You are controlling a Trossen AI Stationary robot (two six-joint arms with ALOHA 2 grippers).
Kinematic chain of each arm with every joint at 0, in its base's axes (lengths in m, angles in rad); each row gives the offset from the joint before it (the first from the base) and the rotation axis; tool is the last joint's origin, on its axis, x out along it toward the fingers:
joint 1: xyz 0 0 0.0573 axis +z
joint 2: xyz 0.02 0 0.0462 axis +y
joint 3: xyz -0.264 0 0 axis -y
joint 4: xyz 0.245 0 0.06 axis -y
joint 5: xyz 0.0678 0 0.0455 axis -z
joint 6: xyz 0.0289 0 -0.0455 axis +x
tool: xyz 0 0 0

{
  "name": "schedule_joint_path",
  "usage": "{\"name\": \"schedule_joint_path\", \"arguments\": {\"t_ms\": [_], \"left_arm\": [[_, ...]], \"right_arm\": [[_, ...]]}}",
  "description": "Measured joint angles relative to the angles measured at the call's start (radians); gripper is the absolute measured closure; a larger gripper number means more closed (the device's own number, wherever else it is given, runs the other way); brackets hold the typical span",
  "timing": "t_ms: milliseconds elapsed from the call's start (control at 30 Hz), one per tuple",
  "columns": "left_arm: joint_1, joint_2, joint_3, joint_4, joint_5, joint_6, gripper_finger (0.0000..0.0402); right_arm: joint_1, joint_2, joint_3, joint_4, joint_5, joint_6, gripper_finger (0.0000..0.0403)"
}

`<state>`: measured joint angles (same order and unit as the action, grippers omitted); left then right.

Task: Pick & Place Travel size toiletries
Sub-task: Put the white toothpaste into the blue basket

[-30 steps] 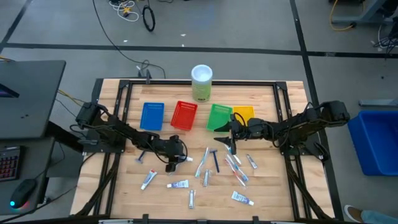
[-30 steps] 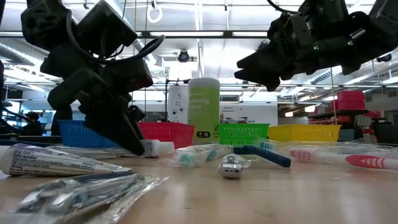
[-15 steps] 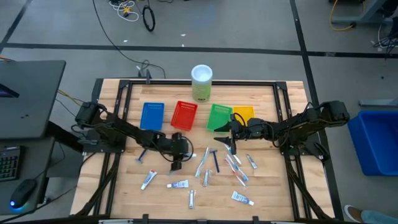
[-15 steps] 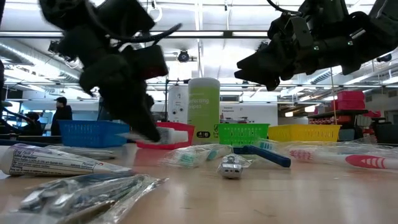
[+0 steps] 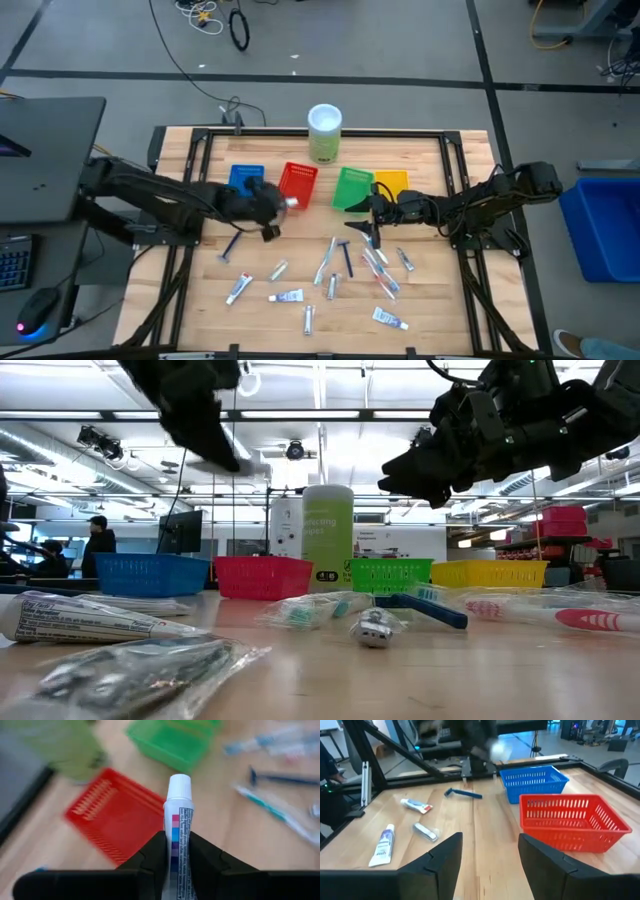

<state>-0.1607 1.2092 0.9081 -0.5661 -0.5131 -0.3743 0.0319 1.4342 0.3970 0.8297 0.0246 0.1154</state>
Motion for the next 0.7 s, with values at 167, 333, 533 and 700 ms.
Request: {"name": "schedule_joint_path", "arguments": {"t_ms": [167, 333, 533, 700], "left_arm": [[0.049, -0.173, -0.003, -0.175, -0.127, -0.119, 0.0324], [0.106, -0.28, -0.005, -0.285, -0.191, -0.192, 0.0324], [0.19, -0.322, -0.021, -0.312, -0.194, -0.219, 0.0324], [0.277, -0.32, -0.072, -0.301, -0.193, -0.272, 0.0324]], "right_arm": [[-0.005, 0.0, 0.0, 0.001, 0.0, 0.0, 0.0209], [-0.017, 0.0, 0.0, -0.01, 0.008, 0.0, 0.0209], [-0.019, 0.0, 0.0, -0.02, 0.008, 0.0, 0.0201], [-0.019, 0.0, 0.0, -0.018, 0.008, 0.0, 0.0196]]}}
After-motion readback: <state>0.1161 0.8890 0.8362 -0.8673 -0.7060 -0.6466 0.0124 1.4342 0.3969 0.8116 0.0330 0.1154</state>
